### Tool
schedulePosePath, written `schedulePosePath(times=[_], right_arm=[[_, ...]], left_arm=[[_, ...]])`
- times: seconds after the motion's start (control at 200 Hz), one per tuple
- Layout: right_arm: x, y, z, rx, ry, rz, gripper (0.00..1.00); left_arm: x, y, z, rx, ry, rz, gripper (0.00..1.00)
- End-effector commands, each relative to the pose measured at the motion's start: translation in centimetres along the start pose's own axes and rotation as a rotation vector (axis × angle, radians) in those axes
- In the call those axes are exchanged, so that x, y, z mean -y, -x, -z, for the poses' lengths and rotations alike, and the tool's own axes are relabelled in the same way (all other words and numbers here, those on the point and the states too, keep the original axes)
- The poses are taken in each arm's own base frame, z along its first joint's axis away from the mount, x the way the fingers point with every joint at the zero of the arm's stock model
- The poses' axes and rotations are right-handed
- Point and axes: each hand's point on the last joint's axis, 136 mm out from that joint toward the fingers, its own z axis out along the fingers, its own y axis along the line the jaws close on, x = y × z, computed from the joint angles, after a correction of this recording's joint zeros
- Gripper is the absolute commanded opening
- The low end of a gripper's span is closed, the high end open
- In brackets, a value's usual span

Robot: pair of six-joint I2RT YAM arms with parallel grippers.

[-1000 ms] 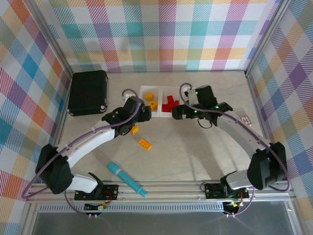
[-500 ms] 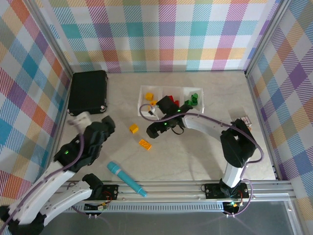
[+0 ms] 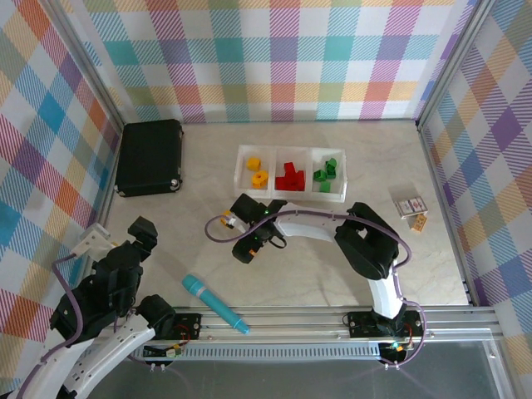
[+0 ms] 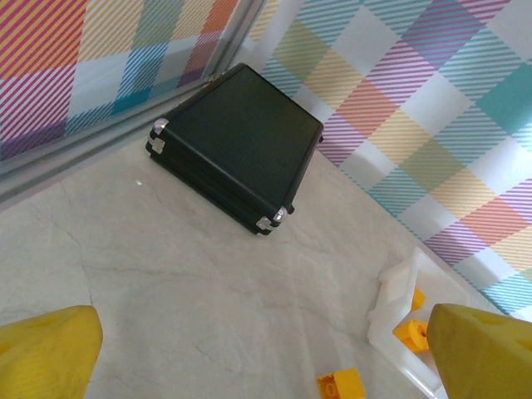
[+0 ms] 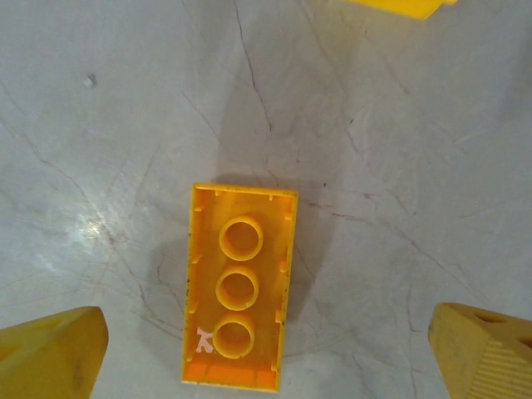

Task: Sort the legos into containers by color
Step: Pick up the lego from the center of the table.

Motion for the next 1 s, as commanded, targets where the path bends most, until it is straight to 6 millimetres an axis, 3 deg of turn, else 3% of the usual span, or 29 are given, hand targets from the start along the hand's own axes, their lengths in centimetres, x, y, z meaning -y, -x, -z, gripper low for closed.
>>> schedulePosePath(times=[0.0,0.475,0.82,0.995], right_arm=[[-0.1,0.4,-0.8,-0.003,-0.033,0.069,0.98],[-0.2,0.3,-2.7,-0.040,-0.089,0.145,0.81],[0.2,-0.3,-3.5,-0.068,-0.123,0.183,0.54],[1.3,-0.5,-4.0,-0.077,-0.166,0.157,0.40]], left_arm=[[-0.7,0.0,-0.1,0.011,0.027,-0.052,1.00],[-0.3,-1.3,-0.7,-0.018,0.027,-0.079,1.00],[-0.5,-1.3,-0.9,-0.008,0.038,-0.076,1.00],[-0.6,-1.6,-1.0,-0.011,0.041,-0.067,1.00]])
